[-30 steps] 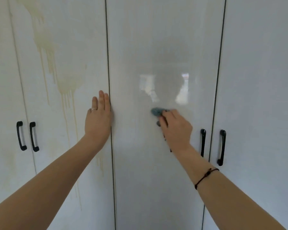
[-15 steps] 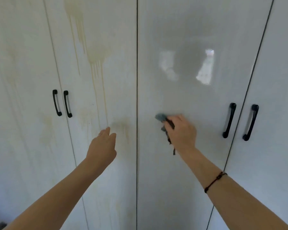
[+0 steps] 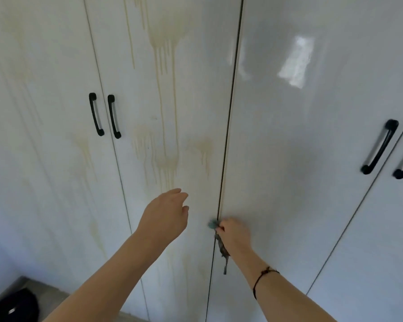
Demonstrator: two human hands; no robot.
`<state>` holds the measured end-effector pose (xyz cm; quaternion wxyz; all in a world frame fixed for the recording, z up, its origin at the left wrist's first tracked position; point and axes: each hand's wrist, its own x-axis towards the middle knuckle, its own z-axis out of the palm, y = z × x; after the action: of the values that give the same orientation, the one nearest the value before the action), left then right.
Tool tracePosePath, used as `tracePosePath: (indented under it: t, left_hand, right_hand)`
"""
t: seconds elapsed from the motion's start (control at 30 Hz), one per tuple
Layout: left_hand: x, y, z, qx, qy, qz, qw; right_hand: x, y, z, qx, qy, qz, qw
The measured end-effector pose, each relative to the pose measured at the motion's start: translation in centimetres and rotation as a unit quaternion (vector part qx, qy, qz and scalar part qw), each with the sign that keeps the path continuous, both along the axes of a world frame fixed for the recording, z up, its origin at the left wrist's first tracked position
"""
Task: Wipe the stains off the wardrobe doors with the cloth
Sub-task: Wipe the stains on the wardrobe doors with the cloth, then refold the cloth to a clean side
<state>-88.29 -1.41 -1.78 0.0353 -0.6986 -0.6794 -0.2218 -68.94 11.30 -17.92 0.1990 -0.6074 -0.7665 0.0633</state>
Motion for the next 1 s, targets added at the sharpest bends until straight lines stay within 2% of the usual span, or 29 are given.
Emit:
tracePosePath:
  t: [0.07, 0.13, 0.2, 0.27, 0.37, 0.43, 0.53, 0.6, 0.73, 0.87, 1.0]
  left_hand:
    - [-0.4, -0.3, -1.3, -0.032, -0.013, -0.035, 0.999]
    - [-0.5, -0.4, -2.5, -0.080, -0.044, -0.069, 0.993]
    - [0.5, -0.6, -3.5, -0.122, -0.112, -0.103, 0.981]
    - [2.4, -1.1, -4.3, -0.148, -0.181, -0.138, 0.962]
    - [5.6, -2.0, -4.8, -0.176, -0.246, -0.193, 0.933]
    - [7.6, -2.6, -4.7, -0.171, -0.256, -0.227, 0.924]
    - [10.3, -3.5, -4.4, -0.163, -0.249, -0.261, 0.918]
    - [12.3, -4.2, -4.4, -0.165, -0.262, -0.289, 0.906]
    - [16.1, -5.3, -4.5, -0.178, -0.303, -0.328, 0.877]
    - [20.9, -4.9, -3.8, -0.171, -0.339, -0.339, 0.861]
    - [28.2, -4.7, -3.0, -0.176, -0.352, -0.368, 0.842]
  right_hand:
    - [1.2, -2.8, -1.3, -0.066, 0.087, -0.028, 0.994]
    - [1.6, -5.4, 0.3, -0.097, 0.225, -0.014, 0.969]
    - [2.1, -8.4, 3.4, -0.134, 0.369, -0.004, 0.920]
    - [3.0, -11.5, 5.7, -0.176, 0.470, 0.007, 0.865]
    - [5.0, -15.4, 7.3, -0.210, 0.614, 0.022, 0.761]
    - [6.6, -17.8, 7.6, -0.219, 0.683, -0.001, 0.696]
    - [8.9, -21.2, 7.8, -0.235, 0.732, -0.029, 0.639]
    - [10.9, -23.5, 7.3, -0.209, 0.749, -0.020, 0.628]
    - [15.3, -26.5, 6.8, -0.166, 0.742, -0.041, 0.648]
    - [21.0, -27.9, 6.7, -0.118, 0.714, -0.116, 0.681]
    - [27.8, -28.9, 7.4, -0.079, 0.716, -0.154, 0.676]
